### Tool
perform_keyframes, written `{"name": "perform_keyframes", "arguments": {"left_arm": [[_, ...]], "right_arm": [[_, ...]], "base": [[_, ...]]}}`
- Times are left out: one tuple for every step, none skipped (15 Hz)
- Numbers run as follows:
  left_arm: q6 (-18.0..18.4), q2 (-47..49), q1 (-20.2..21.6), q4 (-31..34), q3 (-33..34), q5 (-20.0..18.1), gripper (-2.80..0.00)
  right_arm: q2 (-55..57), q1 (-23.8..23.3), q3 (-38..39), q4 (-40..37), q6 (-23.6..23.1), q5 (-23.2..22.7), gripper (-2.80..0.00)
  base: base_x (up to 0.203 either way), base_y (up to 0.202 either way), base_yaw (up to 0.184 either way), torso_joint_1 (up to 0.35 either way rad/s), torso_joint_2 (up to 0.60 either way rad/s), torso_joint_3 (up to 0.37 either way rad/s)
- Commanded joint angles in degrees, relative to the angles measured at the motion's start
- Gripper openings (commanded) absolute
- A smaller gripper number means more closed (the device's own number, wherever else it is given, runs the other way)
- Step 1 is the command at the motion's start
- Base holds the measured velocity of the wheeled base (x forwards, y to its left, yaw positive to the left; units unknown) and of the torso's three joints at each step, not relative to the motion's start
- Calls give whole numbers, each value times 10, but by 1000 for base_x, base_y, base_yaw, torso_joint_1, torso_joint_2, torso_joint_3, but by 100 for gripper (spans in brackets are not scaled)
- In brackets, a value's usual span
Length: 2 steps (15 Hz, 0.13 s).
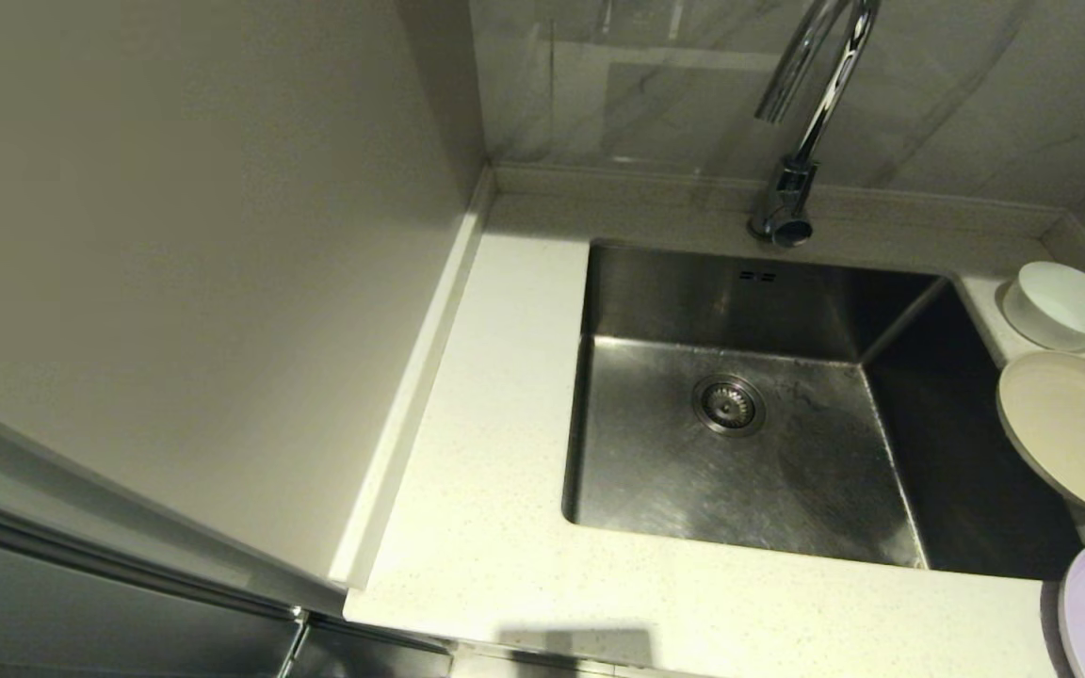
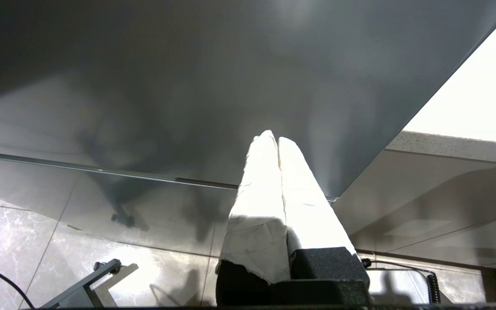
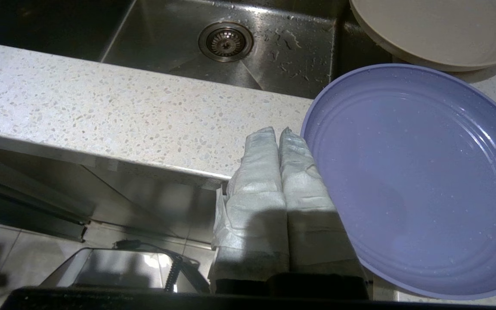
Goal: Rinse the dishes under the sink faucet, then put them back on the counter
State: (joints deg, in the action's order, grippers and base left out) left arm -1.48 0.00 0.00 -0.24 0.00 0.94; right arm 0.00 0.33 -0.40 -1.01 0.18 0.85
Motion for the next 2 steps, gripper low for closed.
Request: {"name": "perform_keyframes", "arguments": {"left_arm": [[1,-2,0,0,0,0,-280],[0,-2,0,0,0,0,-280]], "right_arm": [[1,0,1,0,-1,0,-280],[1,0,1,0,-1,0,-280]], "base": [[0,0,0,0,0,0],[0,0,0,0,0,0]]}}
